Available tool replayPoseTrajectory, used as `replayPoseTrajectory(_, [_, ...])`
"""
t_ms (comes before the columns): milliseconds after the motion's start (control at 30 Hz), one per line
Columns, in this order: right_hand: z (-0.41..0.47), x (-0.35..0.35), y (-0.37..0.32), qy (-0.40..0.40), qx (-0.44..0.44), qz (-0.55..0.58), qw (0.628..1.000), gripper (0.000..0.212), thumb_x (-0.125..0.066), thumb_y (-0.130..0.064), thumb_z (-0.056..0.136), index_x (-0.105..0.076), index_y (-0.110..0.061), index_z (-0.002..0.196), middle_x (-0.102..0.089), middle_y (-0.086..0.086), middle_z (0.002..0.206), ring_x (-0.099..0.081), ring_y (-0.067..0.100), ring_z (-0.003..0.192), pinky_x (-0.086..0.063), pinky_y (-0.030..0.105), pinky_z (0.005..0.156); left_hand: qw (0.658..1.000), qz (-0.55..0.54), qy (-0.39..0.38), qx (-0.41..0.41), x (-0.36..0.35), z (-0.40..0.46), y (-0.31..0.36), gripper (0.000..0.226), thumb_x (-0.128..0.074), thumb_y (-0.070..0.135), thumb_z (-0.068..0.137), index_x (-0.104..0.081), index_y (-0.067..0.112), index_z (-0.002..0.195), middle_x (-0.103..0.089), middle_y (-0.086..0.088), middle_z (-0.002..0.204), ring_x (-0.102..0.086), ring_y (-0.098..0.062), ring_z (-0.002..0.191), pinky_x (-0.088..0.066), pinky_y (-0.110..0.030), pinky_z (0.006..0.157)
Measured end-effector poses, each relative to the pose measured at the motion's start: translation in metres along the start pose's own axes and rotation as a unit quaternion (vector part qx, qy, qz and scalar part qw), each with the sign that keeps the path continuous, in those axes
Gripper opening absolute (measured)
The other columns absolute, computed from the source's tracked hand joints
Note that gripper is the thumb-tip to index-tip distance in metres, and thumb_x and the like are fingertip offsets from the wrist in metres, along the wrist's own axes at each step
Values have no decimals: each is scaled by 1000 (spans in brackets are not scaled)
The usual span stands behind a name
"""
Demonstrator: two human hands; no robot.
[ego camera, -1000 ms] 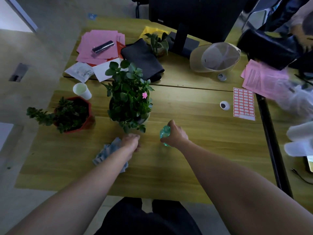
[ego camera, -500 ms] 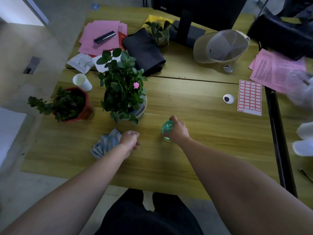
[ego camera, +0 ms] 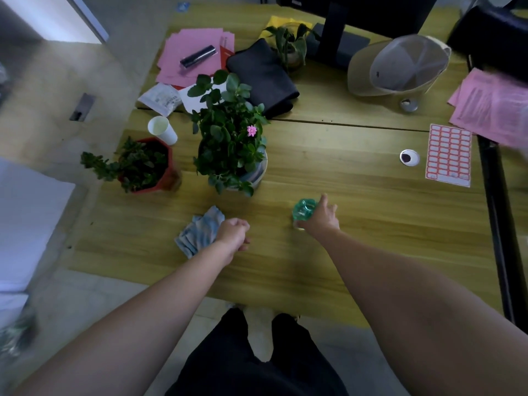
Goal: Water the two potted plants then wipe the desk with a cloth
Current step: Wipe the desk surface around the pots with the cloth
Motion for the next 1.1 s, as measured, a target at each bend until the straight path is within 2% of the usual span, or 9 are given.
replayPoseTrajectory(67, [-4, -8, 0, -23, -86, -47, 995, 117, -80, -35, 82, 6, -9, 157, -2, 32, 160, -33, 49, 139, -36, 52, 110, 1000, 11, -4, -3, 7, 1, -3, 17, -50, 13, 101, -60, 21, 90, -62, -6, 106, -65, -21, 80, -51, -29, 57])
replayPoseTrajectory(167, [-10, -23, -3, -34, -139, -153, 978, 77, -52, -35, 99, -14, 1, 155, -20, 35, 156, -36, 48, 138, -37, 51, 108, 1000, 23, -10, -6, 18, 3, -7, 17, -50, 11, 100, -60, 20, 90, -62, -6, 105, -65, -21, 80, -50, -30, 58])
replayPoseTrajectory(333, [-47, -46, -32, -117, -115, -202, 966, 57, -36, -34, 101, -34, -3, 149, -41, 18, 150, -39, 37, 139, -36, 41, 112, 998, 38, -33, -22, 46, 11, -12, 20, -49, 7, 99, -59, 19, 86, -62, -8, 96, -61, -19, 69, -44, -28, 50])
replayPoseTrajectory(433, [-60, -70, -62, -123, -45, -150, 980, 40, -46, -29, 100, -53, 0, 127, -57, 14, 115, -63, 33, 108, -50, 38, 91, 996, 60, -51, -31, 71, 19, -13, 21, -49, 11, 100, -59, 20, 84, -64, -10, 93, -61, -22, 73, -43, -28, 50])
replayPoseTrajectory(567, [-73, -114, -103, -115, -16, -74, 991, 35, -58, -37, 92, -57, -4, 104, -64, 12, 89, -67, 28, 75, -62, 42, 74, 989, 121, -55, -61, 121, 32, -18, 14, -51, 14, 98, -58, 19, 86, -60, -4, 78, -55, -17, 66, -41, -27, 55])
replayPoseTrajectory(667, [-90, -147, -139, -109, -14, -92, 990, 51, -60, -41, 92, -52, -4, 127, -64, 13, 113, -61, 26, 90, -52, 35, 69, 989, 118, -73, -46, 172, 52, -32, 15, -49, 12, 99, -50, 17, 85, -53, -6, 77, -50, -18, 62, -42, -28, 56])
replayPoseTrajectory(833, [-112, -190, -189, -110, 25, -160, 981, 40, -47, -28, 102, -46, -9, 138, -52, 9, 140, -52, 28, 125, -43, 33, 95, 977, 201, -30, -57, 259, 88, -36, 10, -55, 19, 99, -57, 13, 107, -59, -9, 93, -53, -17, 65, -40, -27, 52])
replayPoseTrajectory(967, [-123, -231, -206, -74, 57, -182, 979, 57, -57, -38, 92, -41, -18, 142, -42, 11, 144, -43, 33, 131, -40, 47, 106, 947, 312, -51, -63, 310, 102, -46, 23, -56, 27, 99, -59, 14, 118, -63, -7, 112, -61, -25, 97, -44, -30, 77])
replayPoseTrajectory(1100, [-117, -259, -201, -68, 49, -220, 972, 83, -51, -56, 93, -6, -28, 158, 7, 9, 165, 2, 34, 152, -17, 58, 117, 926, 362, -82, -76, 320, 105, -54, 28, -54, 26, 101, -55, 11, 125, -59, -9, 126, -56, -25, 103, -40, -29, 80])
Point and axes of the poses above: each hand's wrist, its own z-axis towards the middle knuckle, its own x-axis out of the back of the hand, y = z × x, the point moved 1 cm from there along z, towards the middle knuckle
